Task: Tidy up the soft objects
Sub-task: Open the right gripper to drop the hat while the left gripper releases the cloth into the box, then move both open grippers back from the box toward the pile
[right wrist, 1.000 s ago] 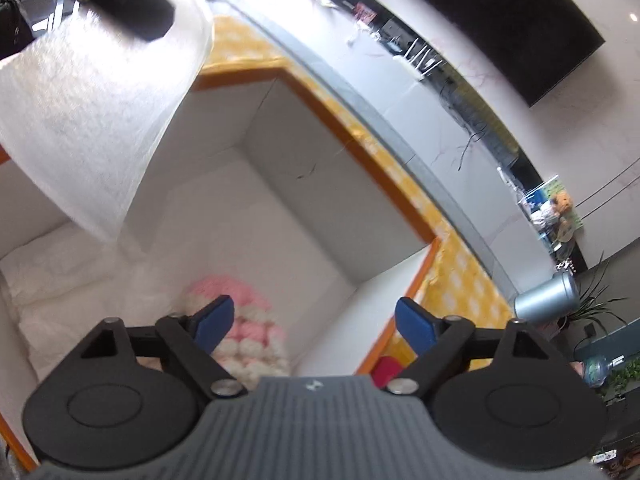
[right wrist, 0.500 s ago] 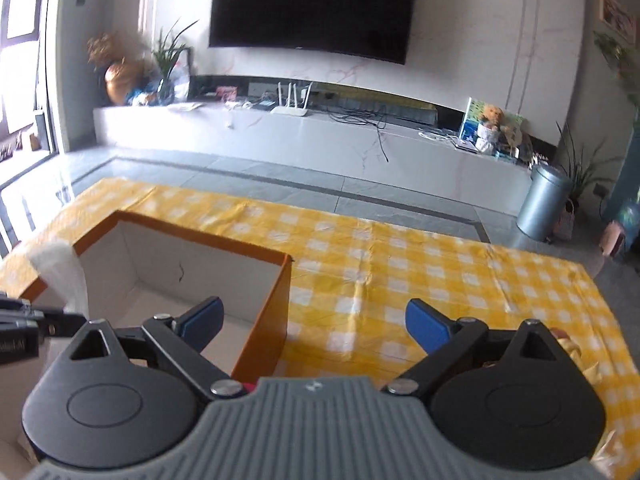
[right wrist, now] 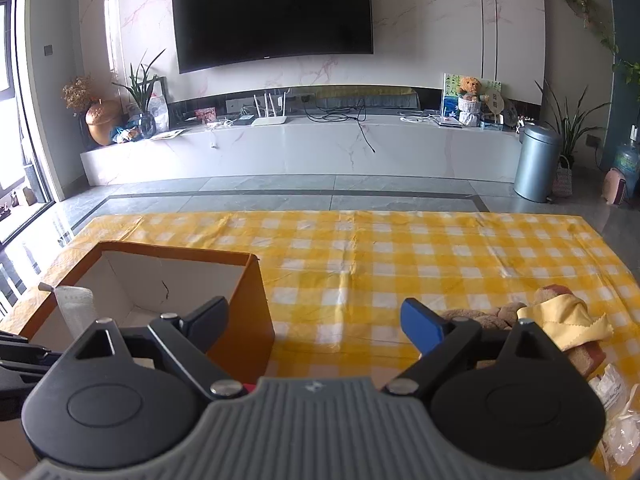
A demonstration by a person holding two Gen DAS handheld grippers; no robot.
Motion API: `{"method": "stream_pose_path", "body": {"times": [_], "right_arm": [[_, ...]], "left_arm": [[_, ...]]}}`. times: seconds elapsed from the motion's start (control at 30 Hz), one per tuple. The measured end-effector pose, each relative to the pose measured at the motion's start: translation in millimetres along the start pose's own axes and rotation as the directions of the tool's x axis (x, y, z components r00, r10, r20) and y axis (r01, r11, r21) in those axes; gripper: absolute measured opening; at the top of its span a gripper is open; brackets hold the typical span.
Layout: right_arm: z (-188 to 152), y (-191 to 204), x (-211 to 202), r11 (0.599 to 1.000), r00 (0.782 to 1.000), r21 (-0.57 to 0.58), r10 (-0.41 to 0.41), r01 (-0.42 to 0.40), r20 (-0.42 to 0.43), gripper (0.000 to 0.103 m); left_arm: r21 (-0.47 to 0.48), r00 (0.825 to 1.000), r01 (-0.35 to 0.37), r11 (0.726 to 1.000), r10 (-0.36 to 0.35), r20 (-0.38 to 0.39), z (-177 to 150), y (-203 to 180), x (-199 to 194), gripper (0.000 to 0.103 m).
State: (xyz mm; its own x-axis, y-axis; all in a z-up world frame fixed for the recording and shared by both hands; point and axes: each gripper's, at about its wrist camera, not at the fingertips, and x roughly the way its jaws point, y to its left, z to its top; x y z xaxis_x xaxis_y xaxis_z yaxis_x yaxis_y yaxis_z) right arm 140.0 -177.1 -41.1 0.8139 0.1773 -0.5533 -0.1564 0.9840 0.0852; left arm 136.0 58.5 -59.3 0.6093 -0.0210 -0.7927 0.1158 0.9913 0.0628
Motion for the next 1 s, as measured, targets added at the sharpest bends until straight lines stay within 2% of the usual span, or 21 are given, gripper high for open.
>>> {"method": "stream_pose_path", "body": {"times": [0.07,0.13,0.27,0.4,0.6,0.67,0.7,0.73,0.77,0.8,0.83,0.87,0.93,1.0], "right_arm": [[-0.5,1.8,-0.9,1.0,1.0,-0.011,-0.003,0.003,0.002,0.091],[-1.7,3.5,-1.0,1.0,1.0,-0.025,-0.012,0.012,0.003,0.091],[-5.0,2.4,1.1,0.999,1.0,-0.031,-0.013,0.012,-0.011,0.091],[-3.5,-2.6,0.3,0.999,0.998,0.025,0.043,-0.042,-0.037,0.091],[-3.5,-1.3,-4.4,0.999,0.999,0.017,0.043,-0.042,-0.03,0.091],[-3.1,0.6,-6.3,0.996,0.996,0.021,0.082,-0.081,-0.04,0.09],[-2.2,3.6,-9.0,0.99,0.989,0.028,0.141,-0.14,-0.053,0.088],[-1.3,8.5,-11.6,0.976,0.974,0.031,0.217,-0.215,-0.071,0.081],[0.2,18.4,-14.7,0.95,0.945,0.025,0.311,-0.31,-0.099,0.066],[2.0,32.4,-15.2,0.925,0.916,0.003,0.377,-0.38,-0.14,0.056],[3.4,49.5,-13.7,0.907,0.894,-0.03,0.408,-0.42,-0.187,0.038],[3.8,64.1,-11.6,0.898,0.884,-0.061,0.414,-0.436,-0.218,0.025],[2.2,94.6,-3.1,0.888,0.873,-0.105,0.41,-0.449,-0.263,0.014],[-0.2,114.2,7.7,0.879,0.862,-0.112,0.418,-0.464,-0.288,0.014]], "left_arm": [[0.061,0.998,-0.047,0.997,0.044,0.039,-4.2,-6.0,-4.2,0.085],[0.105,0.991,-0.12,0.987,0.112,0.075,-8.3,-10.0,-11.9,0.086],[0.101,0.968,-0.228,0.968,0.215,0.127,-5.2,-7.7,-32.3,0.086],[0.016,0.962,-0.216,0.976,0.21,0.177,1.6,5.7,-55.3,0.087],[-0.126,0.947,-0.216,0.968,0.24,0.214,11.0,27.1,-77.5,0.087],[-0.178,0.95,-0.199,0.964,0.234,0.205,12.8,36.0,-79.8,0.087],[-0.202,0.954,-0.189,0.961,0.228,0.195,13.7,41.2,-80.4,0.087],[-0.217,0.956,-0.181,0.959,0.223,0.19,14.4,45.1,-80.5,0.087],[-0.229,0.957,-0.175,0.957,0.22,0.187,15.3,49.8,-80.5,0.087],[-0.236,0.957,-0.176,0.956,0.222,0.188,15.8,53.6,-80.8,0.087],[-0.241,0.954,-0.18,0.954,0.229,0.193,15.4,56.8,-81.4,0.087],[-0.244,0.952,-0.187,0.952,0.237,0.195,14.2,59.1,-82.0,0.087],[-0.245,0.946,-0.205,0.948,0.256,0.199,9.8,64.4,-84.3,0.087],[-0.261,0.942,-0.218,0.94,0.273,0.195,7.7,72.4,-84.9,0.087]]}}
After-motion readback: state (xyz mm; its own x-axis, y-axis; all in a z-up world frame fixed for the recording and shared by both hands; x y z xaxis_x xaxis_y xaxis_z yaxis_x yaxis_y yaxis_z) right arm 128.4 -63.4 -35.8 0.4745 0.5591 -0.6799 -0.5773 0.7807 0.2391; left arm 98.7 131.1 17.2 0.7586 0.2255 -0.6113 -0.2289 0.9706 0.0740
